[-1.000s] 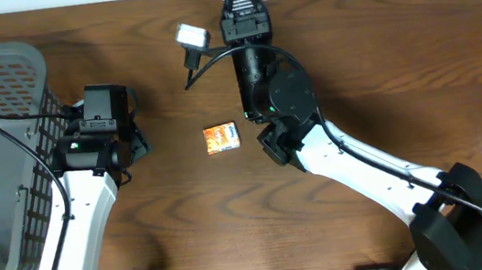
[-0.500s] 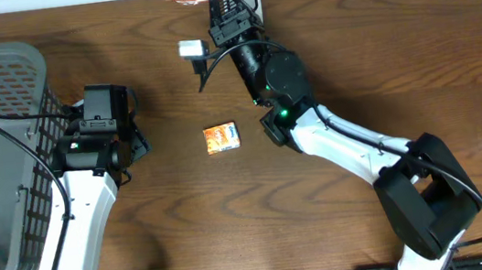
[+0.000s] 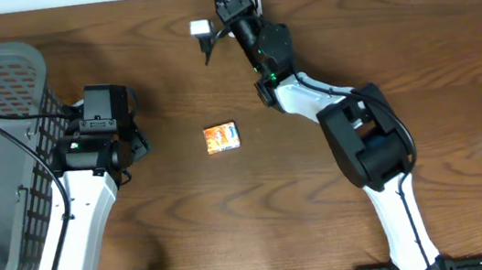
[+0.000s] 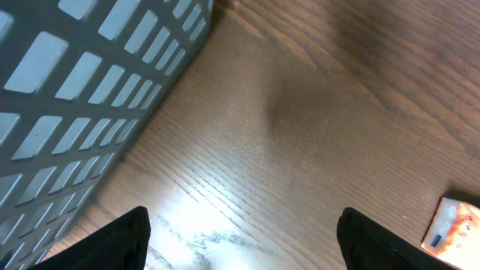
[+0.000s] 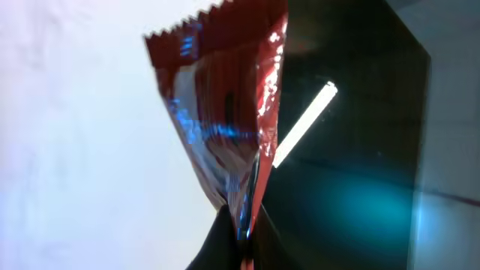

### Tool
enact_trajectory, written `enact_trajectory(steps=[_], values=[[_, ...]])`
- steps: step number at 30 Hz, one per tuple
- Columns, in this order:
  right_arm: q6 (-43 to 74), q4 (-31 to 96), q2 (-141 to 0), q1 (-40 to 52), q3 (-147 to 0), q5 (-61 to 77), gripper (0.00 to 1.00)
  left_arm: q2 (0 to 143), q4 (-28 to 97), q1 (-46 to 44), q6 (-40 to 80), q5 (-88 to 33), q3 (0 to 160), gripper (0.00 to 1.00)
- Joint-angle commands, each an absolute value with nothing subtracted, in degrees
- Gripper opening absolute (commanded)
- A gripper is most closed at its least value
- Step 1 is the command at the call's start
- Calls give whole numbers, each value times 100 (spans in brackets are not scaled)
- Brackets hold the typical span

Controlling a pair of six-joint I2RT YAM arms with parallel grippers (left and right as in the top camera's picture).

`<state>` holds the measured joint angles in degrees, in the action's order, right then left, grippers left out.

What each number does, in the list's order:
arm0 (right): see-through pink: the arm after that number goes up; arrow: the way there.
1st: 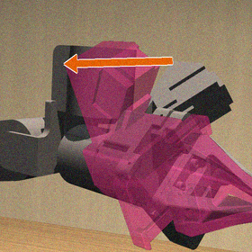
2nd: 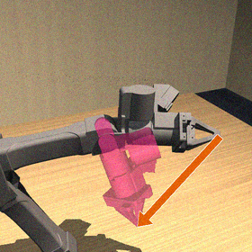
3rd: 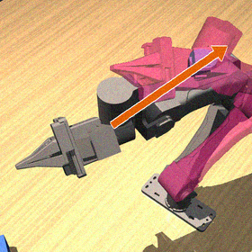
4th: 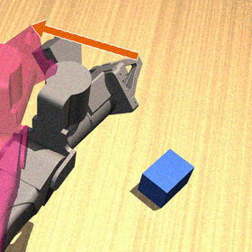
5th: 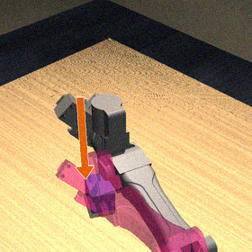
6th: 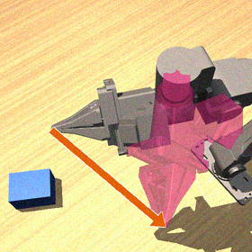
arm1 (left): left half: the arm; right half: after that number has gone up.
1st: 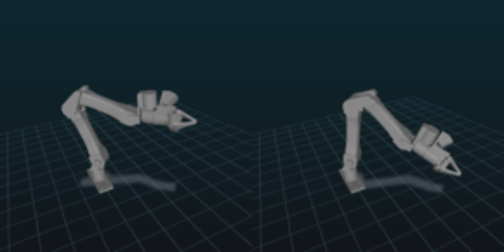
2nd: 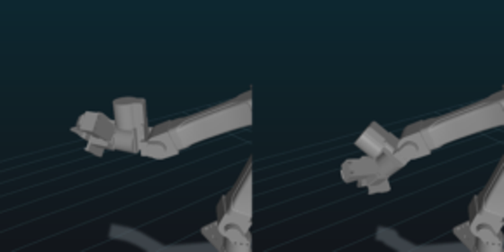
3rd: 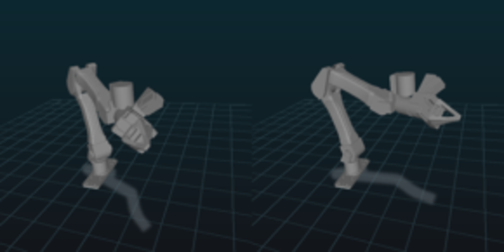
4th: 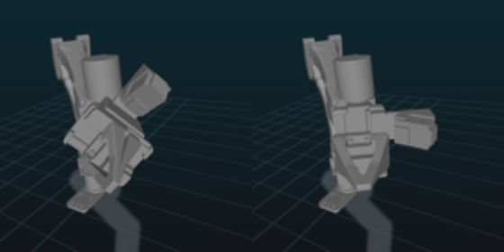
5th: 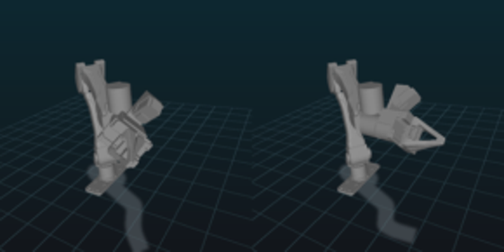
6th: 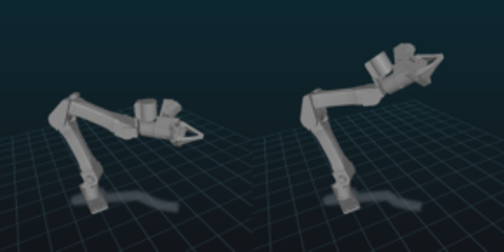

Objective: Scan the item barcode
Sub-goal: 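Hold the candy bar in front of the scanner with the right gripper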

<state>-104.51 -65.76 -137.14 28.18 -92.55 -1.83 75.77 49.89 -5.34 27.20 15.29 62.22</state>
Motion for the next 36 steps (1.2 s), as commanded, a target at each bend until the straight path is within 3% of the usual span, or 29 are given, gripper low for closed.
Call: enact_trajectory(steps=[1,21,36], values=[[-10073,-6449,-14173,2808,-9751,27,1,7594,5009,-521,2775,1544,6219,81],[-9577,-5763,-16013,2436,-10951,484,1,7594,5009,-521,2775,1544,6219,80],[-8910,-4799,-16055,2646,-10923,-25,1,7594,5009,-521,2775,1544,6219,81]])
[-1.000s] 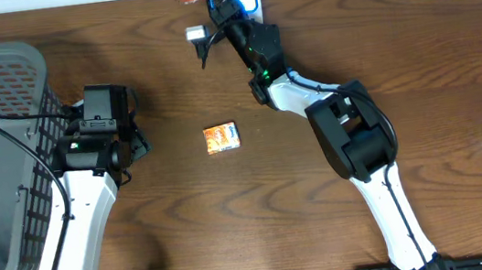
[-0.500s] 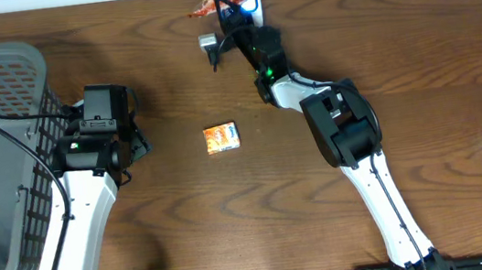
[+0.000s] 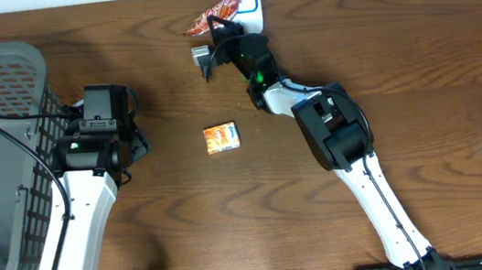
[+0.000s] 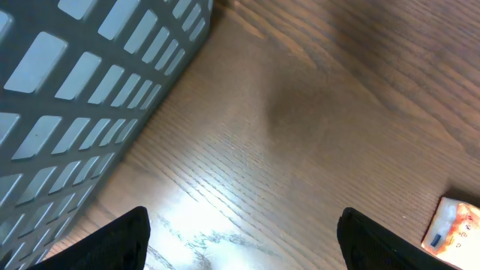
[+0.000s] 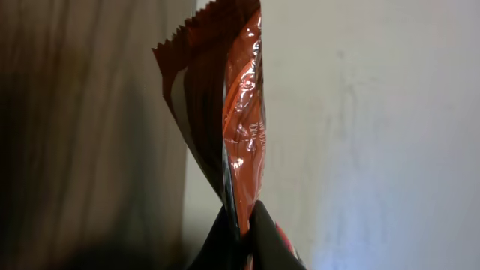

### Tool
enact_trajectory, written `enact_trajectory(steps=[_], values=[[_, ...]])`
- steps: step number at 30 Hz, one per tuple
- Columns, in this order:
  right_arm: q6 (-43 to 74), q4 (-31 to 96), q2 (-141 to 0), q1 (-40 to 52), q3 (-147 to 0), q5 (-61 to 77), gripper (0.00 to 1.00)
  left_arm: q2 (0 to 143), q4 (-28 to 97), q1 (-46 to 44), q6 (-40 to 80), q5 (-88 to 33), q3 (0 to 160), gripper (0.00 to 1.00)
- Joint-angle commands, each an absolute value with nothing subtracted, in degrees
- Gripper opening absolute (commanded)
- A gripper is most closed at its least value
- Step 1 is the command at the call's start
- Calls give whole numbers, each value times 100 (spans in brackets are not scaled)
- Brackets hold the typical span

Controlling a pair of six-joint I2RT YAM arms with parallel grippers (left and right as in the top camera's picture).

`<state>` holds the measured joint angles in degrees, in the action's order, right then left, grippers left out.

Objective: Scan the item barcode
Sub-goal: 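Hold the candy bar in front of the scanner with the right gripper, then carry the candy bar right and drop it beside the jar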

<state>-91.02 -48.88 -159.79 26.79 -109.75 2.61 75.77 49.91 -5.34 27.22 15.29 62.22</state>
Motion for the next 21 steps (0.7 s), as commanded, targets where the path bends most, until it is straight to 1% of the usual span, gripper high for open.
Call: enact_trajectory(steps=[1,4,6,7,8,9,12,13,15,18,21], values=[[-8914,-4792,-16055,2648,-10903,-34,1,7594,5009,-521,2775,1544,6219,80],[-8833,-4759,-15996,2665,-10886,-36,1,7594,5009,-521,2775,1544,6219,80],[-8390,-4624,-15819,2681,-10794,-58,1,7594,5009,-521,2775,1544,6219,81],[-7977,-4521,-15618,2689,-10665,-187,1,7594,5009,-521,2775,1544,6219,80],[-7190,-4303,-15270,2689,-10466,-486,1,7594,5009,-521,2775,1544,6219,81],[-6788,-3988,-15017,2685,-10357,-626,1,7594,5009,-521,2775,1544,6219,80],[-5669,-1557,-13780,2672,-10151,-532,1,7594,5009,-521,2775,1544,6219,80],[-4816,-532,-13170,2685,-10151,-237,1,7594,5009,-521,2775,1544,6219,80],[-4071,318,-12626,2694,-10151,121,1,7594,5009,-521,2775,1544,6219,81],[-3354,1170,-11957,2694,-10151,458,1,7594,5009,-521,2775,1544,6219,80],[-3129,1730,-11397,2694,-10151,810,1,7594,5009,-521,2775,1544,6219,81]])
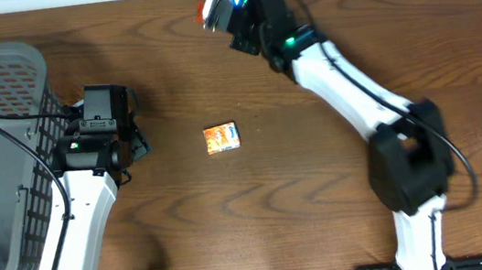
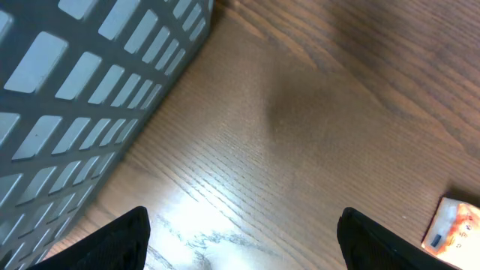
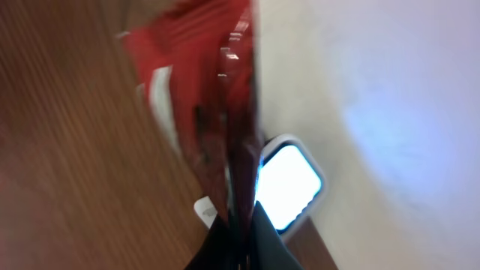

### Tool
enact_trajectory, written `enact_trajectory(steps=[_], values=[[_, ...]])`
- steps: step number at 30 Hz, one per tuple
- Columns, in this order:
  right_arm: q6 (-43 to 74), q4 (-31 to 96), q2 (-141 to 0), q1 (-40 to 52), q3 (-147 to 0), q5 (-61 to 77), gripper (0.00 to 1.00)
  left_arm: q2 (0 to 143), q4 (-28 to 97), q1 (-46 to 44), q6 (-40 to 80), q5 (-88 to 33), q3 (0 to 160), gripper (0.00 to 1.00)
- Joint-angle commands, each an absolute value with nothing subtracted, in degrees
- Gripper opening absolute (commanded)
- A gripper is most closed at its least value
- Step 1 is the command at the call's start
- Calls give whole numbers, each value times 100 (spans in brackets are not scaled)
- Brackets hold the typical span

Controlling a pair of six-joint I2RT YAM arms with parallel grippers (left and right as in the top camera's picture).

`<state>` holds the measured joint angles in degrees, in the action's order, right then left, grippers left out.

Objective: Scan the item barcode
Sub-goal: 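Carry the candy bar right and drop it beside the jar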

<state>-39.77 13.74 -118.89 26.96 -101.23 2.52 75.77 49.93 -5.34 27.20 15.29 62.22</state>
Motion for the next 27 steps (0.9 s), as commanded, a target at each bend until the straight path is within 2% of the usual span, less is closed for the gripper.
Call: enact_trajectory(steps=[1,9,12,18,21,27], values=[[-3133,1837,-11205,2694,-10151,805,1,7594,5009,-521,2775,1544,6219,80],[-2554,2869,-10276,2241,-10151,709,1,7594,5009,-521,2775,1544,6219,80],[-2335,3068,-10123,1765,-10151,204,1,7594,5009,-521,2775,1544,6219,81],[-2338,3409,-10130,633,-10149,-1833,1,7594,5009,-521,2775,1544,6219,80],[-2338,3774,-10248,-322,-10136,-2499,1,7594,5009,-521,2775,1544,6219,80],[-2270,3699,-10503,-1841,-9677,-2969,1,7594,5009,-521,2775,1544,6219,80]])
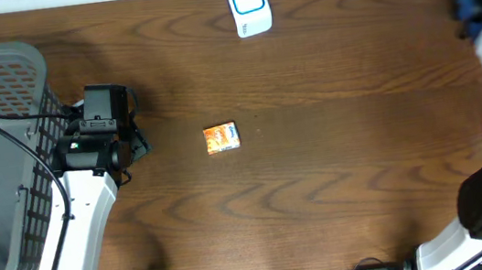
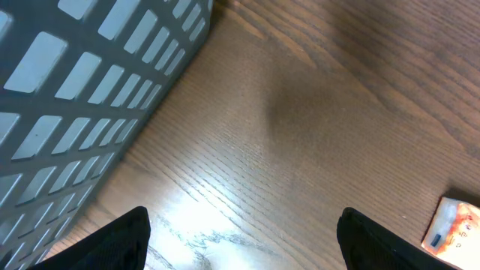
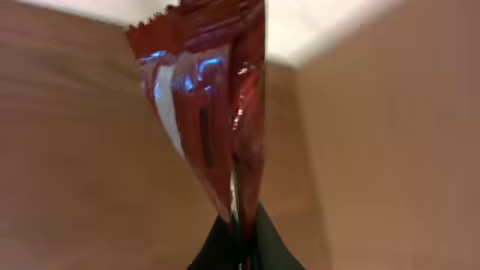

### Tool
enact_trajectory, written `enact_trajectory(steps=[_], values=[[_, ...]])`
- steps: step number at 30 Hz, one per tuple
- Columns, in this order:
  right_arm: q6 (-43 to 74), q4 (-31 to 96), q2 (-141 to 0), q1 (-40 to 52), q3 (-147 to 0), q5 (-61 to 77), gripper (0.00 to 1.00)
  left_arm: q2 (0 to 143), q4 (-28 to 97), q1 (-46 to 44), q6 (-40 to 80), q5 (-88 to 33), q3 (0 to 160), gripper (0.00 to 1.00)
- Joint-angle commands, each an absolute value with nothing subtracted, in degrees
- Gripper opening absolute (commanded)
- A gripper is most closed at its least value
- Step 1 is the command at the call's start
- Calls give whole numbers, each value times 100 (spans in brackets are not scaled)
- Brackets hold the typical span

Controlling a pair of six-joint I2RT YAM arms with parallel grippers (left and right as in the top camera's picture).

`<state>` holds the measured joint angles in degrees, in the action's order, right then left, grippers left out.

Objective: Scan the item barcode
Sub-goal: 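Carry the candy bar right and drop it beside the jar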

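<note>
My right gripper (image 3: 241, 234) is shut on the bottom seam of a red snack packet (image 3: 214, 105), which hangs blurred over the brown table. In the overhead view the right arm is at the far right back edge and the packet is hidden. The white scanner (image 1: 248, 5) with its blue ring lies at the back centre. My left gripper (image 2: 244, 251) is open and low over bare wood beside the basket, with nothing between its fingers (image 2: 124, 240).
A grey slotted basket fills the left side, its wall (image 2: 75, 97) close to the left gripper. A small orange box (image 1: 222, 137) lies mid-table and shows as the orange box (image 2: 454, 225) at the right edge of the left wrist view.
The right arm has gone from over the scanner at the back centre to the far right edge of the table, the red packet still in its jaws. The left arm has not moved.
The right gripper held the red packet at the table's back edge, covering the scanner. Then the packet was just left of the scanner, then right over it. Now it is far to the right, still gripped. The left gripper stayed open by the basket throughout.
</note>
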<state>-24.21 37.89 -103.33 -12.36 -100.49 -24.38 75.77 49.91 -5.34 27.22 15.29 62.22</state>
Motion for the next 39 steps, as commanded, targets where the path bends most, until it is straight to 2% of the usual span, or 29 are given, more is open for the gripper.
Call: enact_trajectory(steps=[1,6,14,28,34,39], values=[[-2270,3599,-10516,-2047,-9509,-2969,1,7594,5009,-521,2775,1544,6219,80],[-2165,2829,-10523,-2888,-8420,-2969,2,7594,5009,-521,2775,1544,6219,80],[-1127,1785,-10523,-3870,-7207,-2969,2,7594,5009,-521,2775,1544,6219,80],[-1111,1444,-10444,-4003,-7225,-3006,1,7594,5009,-521,2775,1544,6219,80],[-836,1238,-10438,-4095,-7424,-2053,1,7594,5009,-521,2775,1544,6219,80],[-840,681,-10532,-4095,-7426,-1981,1,7594,5009,-521,2775,1544,6219,80]])
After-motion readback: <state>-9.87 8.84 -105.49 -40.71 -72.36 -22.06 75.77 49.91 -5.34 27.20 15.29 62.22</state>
